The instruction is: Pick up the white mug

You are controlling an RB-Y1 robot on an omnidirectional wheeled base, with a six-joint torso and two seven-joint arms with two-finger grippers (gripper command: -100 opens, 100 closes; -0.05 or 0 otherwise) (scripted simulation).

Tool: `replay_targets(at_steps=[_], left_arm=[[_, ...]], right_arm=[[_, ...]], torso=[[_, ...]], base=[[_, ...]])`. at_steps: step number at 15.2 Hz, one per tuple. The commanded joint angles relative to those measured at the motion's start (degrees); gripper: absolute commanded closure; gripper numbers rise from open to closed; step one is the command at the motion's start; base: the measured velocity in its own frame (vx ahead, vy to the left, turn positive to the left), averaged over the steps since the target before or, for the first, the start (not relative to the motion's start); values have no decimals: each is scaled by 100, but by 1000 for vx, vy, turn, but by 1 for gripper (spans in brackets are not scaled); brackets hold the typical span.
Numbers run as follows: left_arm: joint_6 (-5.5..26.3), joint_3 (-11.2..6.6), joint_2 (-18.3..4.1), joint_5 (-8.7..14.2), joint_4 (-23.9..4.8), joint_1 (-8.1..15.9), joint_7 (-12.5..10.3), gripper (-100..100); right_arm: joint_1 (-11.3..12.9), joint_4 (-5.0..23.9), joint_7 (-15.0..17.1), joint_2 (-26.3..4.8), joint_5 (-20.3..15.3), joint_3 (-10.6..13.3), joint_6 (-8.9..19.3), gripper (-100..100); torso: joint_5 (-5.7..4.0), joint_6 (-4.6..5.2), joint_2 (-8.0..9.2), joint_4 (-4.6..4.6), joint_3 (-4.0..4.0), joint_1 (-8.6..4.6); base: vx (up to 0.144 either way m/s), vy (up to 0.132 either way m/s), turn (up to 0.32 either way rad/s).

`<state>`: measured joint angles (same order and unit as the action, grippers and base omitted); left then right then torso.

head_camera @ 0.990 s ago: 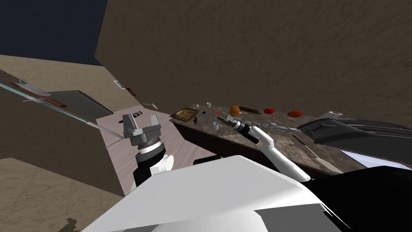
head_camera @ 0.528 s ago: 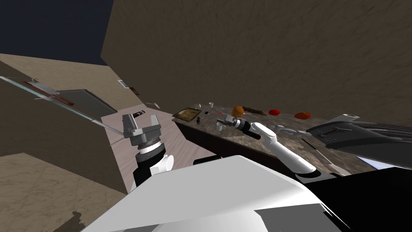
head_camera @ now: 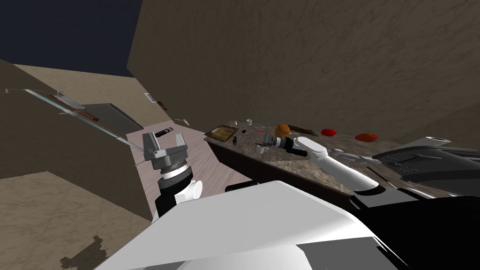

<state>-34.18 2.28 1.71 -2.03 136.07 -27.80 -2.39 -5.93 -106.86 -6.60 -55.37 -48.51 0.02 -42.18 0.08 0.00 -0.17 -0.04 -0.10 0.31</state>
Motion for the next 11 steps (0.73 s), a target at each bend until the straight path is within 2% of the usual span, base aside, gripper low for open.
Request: replay_targets(at_steps=[1,3,6,8,11], left_arm=[[0,0,0,0,0,0,0,0],[0,0,0,0,0,0,0,0],[0,0,0,0,0,0,0,0],[0,0,0,0,0,0,0,0],[0,0,0,0,0,0,0,0]], right_arm=[[154,220,-153,-286,-286,75,-171,-100],[154,220,-153,-405,-391,75,-171,-100],[372,545,-379,-861,-838,212,-441,-100],[372,545,-379,-1013,-993,212,-441,-100],[557,860,-602,-1457,-1445,379,-712,-100]], torso=[[0,0,0,0,0,0],[0,-1,3,1,2,0],[-1,0,5,2,3,-3],[1,0,2,1,2,4],[1,0,5,1,3,2]], base=[[35,61,68],[28,55,44],[37,63,78],[38,66,38],[35,71,70]])
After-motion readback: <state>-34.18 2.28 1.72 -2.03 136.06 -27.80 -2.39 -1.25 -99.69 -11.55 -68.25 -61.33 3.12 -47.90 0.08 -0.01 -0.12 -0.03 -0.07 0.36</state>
